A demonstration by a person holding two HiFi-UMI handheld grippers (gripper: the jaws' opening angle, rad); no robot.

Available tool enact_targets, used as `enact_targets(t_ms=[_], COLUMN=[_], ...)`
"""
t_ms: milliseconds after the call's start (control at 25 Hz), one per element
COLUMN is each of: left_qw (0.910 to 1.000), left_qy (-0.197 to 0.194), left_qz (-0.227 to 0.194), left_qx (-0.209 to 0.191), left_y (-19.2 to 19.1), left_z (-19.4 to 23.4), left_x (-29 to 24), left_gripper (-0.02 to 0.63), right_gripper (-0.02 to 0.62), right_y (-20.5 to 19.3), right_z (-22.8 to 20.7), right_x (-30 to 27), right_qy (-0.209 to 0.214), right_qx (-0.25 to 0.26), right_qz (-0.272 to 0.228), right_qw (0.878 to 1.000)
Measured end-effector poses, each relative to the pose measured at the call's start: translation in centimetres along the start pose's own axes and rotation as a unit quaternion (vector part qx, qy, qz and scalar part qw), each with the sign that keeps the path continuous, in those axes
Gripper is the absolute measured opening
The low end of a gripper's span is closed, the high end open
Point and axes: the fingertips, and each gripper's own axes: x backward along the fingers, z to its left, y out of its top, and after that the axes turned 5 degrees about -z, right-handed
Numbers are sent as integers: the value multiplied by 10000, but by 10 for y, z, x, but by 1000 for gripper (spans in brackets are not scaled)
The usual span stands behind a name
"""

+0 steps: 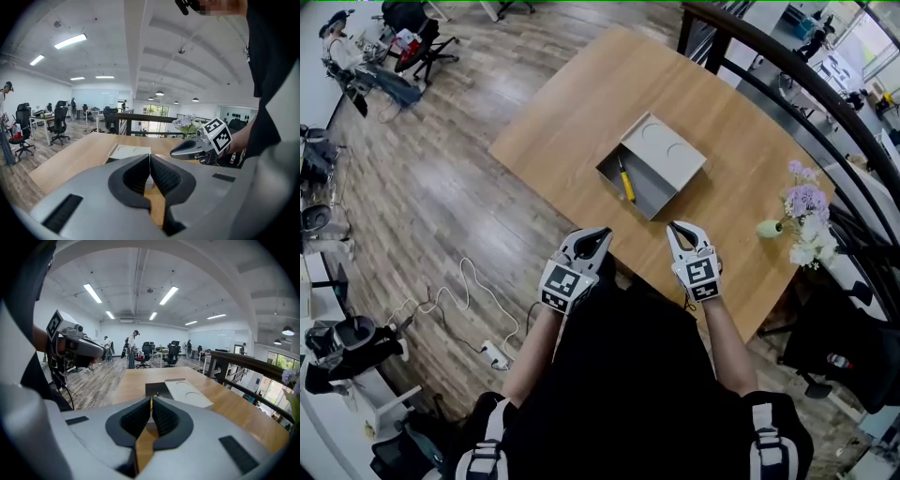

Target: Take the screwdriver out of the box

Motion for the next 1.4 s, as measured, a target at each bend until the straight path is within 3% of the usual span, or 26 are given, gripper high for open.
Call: enact_targets(t_ms=[480, 800, 1400], left_qw=[9980, 9959, 9843], left_qy=[-622, -889, -1726], left_qz=[42, 69, 236], left_qx=[-70, -132, -270], left_y=[12, 24, 25], left_z=[57, 109, 166], left_x=[-35, -54, -94], left_gripper=[22, 22, 21], right_gripper=[28, 28, 28], right_y=[17, 37, 35], right_z=[-14, -10, -4], right_x=[-46, -92, -156], right_qy=[-440, -491, -763], right_qx=[-170, -230, -679], right_qz=[182, 270, 602], right_qw=[9987, 9982, 9929])
